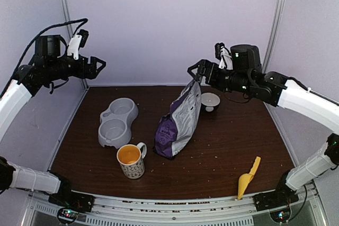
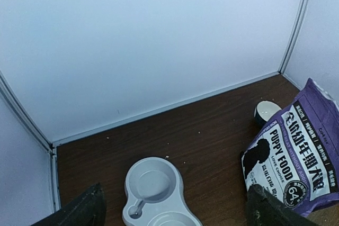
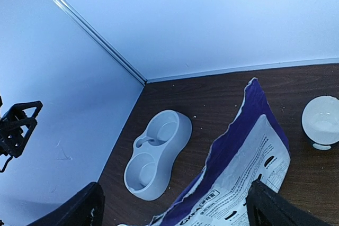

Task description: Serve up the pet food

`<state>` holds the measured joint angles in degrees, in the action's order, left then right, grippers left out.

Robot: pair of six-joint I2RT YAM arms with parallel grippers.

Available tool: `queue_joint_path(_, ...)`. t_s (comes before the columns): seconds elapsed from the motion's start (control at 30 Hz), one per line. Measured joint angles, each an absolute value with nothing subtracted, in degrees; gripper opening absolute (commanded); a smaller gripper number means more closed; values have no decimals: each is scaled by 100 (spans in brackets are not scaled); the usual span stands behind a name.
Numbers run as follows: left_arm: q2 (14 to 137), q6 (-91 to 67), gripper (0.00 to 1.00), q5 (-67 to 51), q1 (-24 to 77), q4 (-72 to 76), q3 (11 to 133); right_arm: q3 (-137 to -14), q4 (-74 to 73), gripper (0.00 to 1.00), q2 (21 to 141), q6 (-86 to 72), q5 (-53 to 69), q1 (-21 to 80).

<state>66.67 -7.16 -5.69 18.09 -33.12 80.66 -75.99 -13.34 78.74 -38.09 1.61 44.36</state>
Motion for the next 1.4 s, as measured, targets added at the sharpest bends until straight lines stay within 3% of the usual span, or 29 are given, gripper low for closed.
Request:
queue_joint_path(0.1, 6573, -515, 95, -652, 1837, -3052, 7902, -7856, -1540, 90, 8147, -3854, -80, 4543)
queue_joint_path(0.27, 6228, -370, 95, -556, 1837, -2801, 7214, -8361, -2244, 72, 8831, -3883, -690, 4764)
queue_joint_path(0.33, 6235, -342, 95, -515, 1835, -2801, 7137, -8641, -2418, 53, 9120, -3892, -882, 4856)
queue_joint_path(0.4, 6248, -325, 95, -480, 1837, -2797, 7124, -8803, -2550, 25, 9220, -3881, -1070, 4915)
queue_joint_path(0.47, 6235, -307, 95, -458, 1837, -2783, 7124, -8814, -2652, 9, 9196, -3859, -1234, 4965)
queue_joint_path(0.53, 6224, -292, 95, -427, 1837, -2783, 7124, -8777, -2722, 2, 9157, -3863, -1328, 4989)
queue_joint_path(0.83, 6093, -242, 95, -340, 1837, -2703, 7052, -8241, -2567, 0, 8700, -3476, -1232, 4971)
queue_joint_path(1.2, 5968, -165, 95, -532, 1835, -2613, 6960, -8088, -2556, 0, 8176, -2783, 375, 4882)
queue_joint_path(1.4, 5955, -137, 95, -884, 1835, -2449, 6834, -7736, -1804, 0, 8193, -3175, 1363, 4866)
